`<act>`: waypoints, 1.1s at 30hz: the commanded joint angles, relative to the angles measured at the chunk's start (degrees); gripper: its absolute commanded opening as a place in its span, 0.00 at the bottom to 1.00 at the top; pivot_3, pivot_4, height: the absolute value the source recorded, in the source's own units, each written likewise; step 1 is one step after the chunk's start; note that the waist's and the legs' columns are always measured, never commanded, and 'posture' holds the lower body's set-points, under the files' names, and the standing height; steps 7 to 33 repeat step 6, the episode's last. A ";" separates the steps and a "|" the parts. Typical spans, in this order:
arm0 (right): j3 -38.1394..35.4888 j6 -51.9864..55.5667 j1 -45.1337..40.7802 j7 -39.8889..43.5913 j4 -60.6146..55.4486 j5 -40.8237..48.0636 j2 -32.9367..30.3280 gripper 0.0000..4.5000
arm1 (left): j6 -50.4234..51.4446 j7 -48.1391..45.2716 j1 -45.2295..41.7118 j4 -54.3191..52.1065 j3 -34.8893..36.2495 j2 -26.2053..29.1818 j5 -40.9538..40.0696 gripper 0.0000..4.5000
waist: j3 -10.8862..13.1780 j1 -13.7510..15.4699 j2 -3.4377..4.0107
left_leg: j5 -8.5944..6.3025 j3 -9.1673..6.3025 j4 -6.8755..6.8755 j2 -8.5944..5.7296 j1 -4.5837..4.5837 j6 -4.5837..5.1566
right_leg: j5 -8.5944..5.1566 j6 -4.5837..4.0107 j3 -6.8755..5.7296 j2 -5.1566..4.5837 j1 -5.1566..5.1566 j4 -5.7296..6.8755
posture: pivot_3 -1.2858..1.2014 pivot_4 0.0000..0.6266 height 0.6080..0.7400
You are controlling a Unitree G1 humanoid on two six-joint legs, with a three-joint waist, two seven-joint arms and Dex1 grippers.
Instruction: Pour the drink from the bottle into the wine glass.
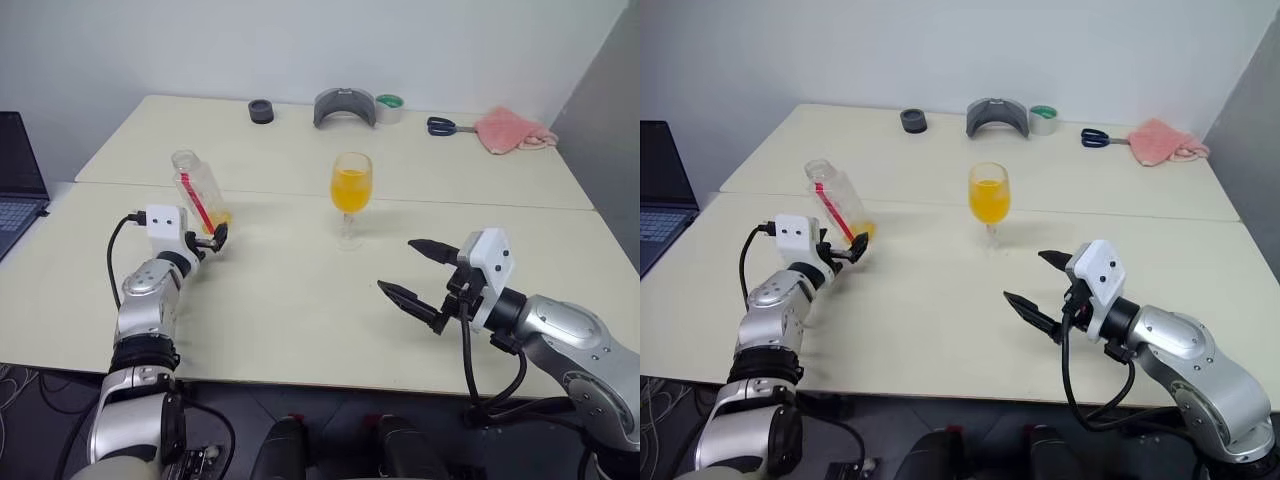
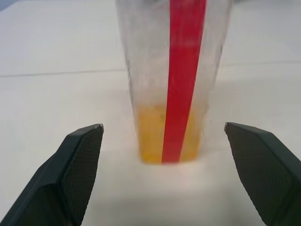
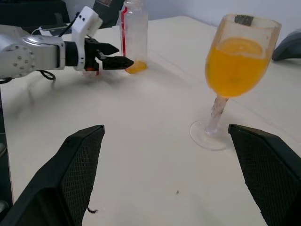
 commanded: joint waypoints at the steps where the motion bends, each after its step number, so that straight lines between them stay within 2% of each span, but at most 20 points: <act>1: -3.04 -1.66 3.11 -3.27 -2.25 -2.16 0.96 1.00 | 7.59 0.90 4.63 -14.69 1.16 -0.08 -3.41 0.99 | -0.02 0.05 -0.03 | 0.00 0.01 0.00 -0.01 0.00 0.00 | 0.00 0.00 0.01 -0.10 0.01 -0.01 | 0.52 0.24 1.00; 6: -4.68 -0.73 7.73 -12.79 -0.55 -6.58 7.36 1.00 | 15.25 3.63 11.34 -30.33 0.92 -1.33 -5.32 0.99 | -0.04 0.07 -0.04 | 0.00 0.01 -0.01 0.01 0.05 0.00 | 0.00 0.01 0.01 -0.13 0.04 -0.02 | 0.52 0.24 1.00; 33: -4.68 -0.73 7.73 -12.79 -0.55 -6.58 7.36 1.00 | 15.25 3.63 11.34 -30.33 0.92 -1.33 -5.32 0.99 | -0.04 0.07 -0.04 | 0.00 0.01 -0.01 0.01 0.05 0.00 | 0.00 0.01 0.01 -0.13 0.04 -0.02 | 0.52 0.24 1.00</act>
